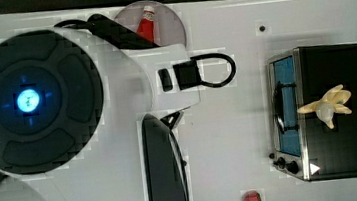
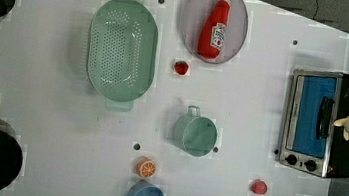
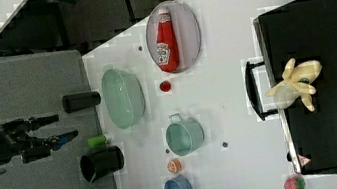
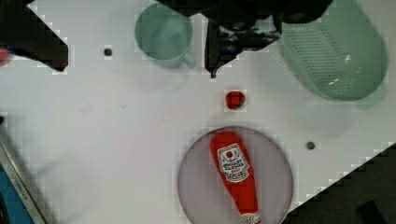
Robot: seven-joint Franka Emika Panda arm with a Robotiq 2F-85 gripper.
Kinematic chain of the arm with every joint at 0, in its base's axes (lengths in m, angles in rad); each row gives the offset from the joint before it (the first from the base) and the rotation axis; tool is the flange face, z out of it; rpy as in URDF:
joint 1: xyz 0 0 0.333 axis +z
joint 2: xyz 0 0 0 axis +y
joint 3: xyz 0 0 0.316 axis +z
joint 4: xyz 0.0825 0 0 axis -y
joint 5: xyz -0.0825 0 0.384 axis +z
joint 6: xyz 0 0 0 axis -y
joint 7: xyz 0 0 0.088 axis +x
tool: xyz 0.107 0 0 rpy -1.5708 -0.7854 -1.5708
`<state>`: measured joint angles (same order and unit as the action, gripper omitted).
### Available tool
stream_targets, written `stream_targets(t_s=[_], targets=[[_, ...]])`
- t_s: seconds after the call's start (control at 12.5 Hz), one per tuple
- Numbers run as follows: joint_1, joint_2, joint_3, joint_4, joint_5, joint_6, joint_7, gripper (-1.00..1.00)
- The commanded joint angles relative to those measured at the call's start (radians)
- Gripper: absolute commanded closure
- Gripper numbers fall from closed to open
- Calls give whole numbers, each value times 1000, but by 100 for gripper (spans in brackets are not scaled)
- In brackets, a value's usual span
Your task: Pick banana from table and place on oven.
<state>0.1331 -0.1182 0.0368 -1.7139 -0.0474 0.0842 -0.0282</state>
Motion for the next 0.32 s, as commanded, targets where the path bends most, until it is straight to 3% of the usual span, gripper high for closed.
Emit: stream_targets(t_s=[0.08, 0.32], targets=[[-63, 15, -85, -21, 3, -43, 77, -100], [-63, 21, -85, -21, 3, -43, 77, -100]])
